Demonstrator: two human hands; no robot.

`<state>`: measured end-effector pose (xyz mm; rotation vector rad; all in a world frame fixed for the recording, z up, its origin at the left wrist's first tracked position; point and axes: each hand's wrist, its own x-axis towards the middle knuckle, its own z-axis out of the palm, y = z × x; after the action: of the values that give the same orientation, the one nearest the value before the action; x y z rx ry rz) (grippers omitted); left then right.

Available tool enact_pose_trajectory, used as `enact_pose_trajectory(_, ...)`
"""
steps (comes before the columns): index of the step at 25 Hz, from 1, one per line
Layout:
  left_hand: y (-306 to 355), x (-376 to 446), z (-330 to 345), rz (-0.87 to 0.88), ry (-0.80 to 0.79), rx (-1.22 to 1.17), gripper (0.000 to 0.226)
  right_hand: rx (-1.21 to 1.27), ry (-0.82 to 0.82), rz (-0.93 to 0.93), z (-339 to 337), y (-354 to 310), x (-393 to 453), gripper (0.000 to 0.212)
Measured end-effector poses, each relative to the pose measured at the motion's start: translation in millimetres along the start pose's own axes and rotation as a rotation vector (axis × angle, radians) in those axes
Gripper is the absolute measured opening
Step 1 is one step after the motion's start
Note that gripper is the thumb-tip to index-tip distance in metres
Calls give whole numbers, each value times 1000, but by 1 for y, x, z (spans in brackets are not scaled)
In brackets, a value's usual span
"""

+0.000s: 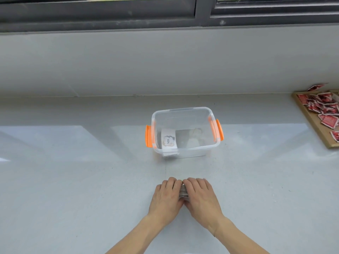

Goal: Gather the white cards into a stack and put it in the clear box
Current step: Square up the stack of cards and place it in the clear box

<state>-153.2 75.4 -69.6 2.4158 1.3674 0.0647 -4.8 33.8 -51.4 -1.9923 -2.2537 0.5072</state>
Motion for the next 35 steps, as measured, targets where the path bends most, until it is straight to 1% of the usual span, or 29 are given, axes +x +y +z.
enact_pose_trajectory(3, -13, -11, -3, -68, 39, -362, 67, 3, 48, 3, 5, 2, -4, 42)
enact_pose_trajectory(5, -29, -25, -4, -131, 104, -542, 76, -11, 50, 23, 7, 2, -5, 41)
enact_pose_trajectory(7, -47, -38, -6, -253, 208, -691, 70, -29, 51, 32, 8, 0, -4, 42)
enact_pose_trajectory(9, -62, -45, -9, -430, 339, -862, 62, -34, 48, 42, 6, -1, -4, 44)
enact_pose_trajectory(11, -65, -45, -11, -574, 442, -1010, 61, -18, 33, 56, 5, -1, -4, 44)
enact_pose_trajectory(13, -52, -35, -13, -642, 501, -1158, 60, -2, 10, 72, 3, -2, -4, 42)
enact_pose_trajectory(15, -25, -19, -10, -646, 482, -1320, 58, 1, -9, 93, 2, -4, -3, 43)
enact_pose_trajectory(17, 9, -4, -3, -617, 355, -1437, 50, -12, -8, 108, 1, -5, -2, 47)
enact_pose_trajectory(19, 30, 4, -1, -594, 215, -1484, 44, -17, 2, 118, 0, -4, -2, 51)
enact_pose_trajectory(21, 23, 5, -6, -586, 158, -1511, 47, -20, -3, 109, -1, -1, -3, 50)
enact_pose_trajectory(22, 13, 4, -10, -587, 184, -1512, 48, -19, -5, 109, 0, 0, -3, 48)
enact_pose_trajectory(24, -6, 5, -15, -619, 341, -1543, 44, -12, -3, 114, 2, -1, -2, 47)
enact_pose_trajectory(25, -8, 7, -14, -642, 391, -1572, 42, -11, -1, 117, 3, -2, -2, 46)
enact_pose_trajectory(26, -1, 9, -14, -640, 377, -1584, 41, -14, 3, 123, 3, -2, -1, 45)
enact_pose_trajectory(29, 28, 12, -2, -563, 132, -1440, 43, -10, 32, 143, 2, 0, -2, 41)
enact_pose_trajectory(30, 29, 11, -2, -551, 95, -1406, 46, -10, 36, 135, 1, 1, -3, 41)
enact_pose_trajectory(31, 23, 11, -2, -537, 102, -1392, 47, -13, 33, 127, 1, 1, -4, 41)
enact_pose_trajectory(32, 16, 12, -4, -538, 156, -1393, 47, -17, 34, 123, 1, 1, -5, 41)
enact_pose_trajectory(34, 12, 15, -5, -613, 314, -1426, 42, -16, 41, 139, 2, 0, -5, 41)
enact_pose_trajectory(35, 18, 16, -5, -644, 342, -1420, 38, -16, 46, 149, 1, -1, -5, 42)
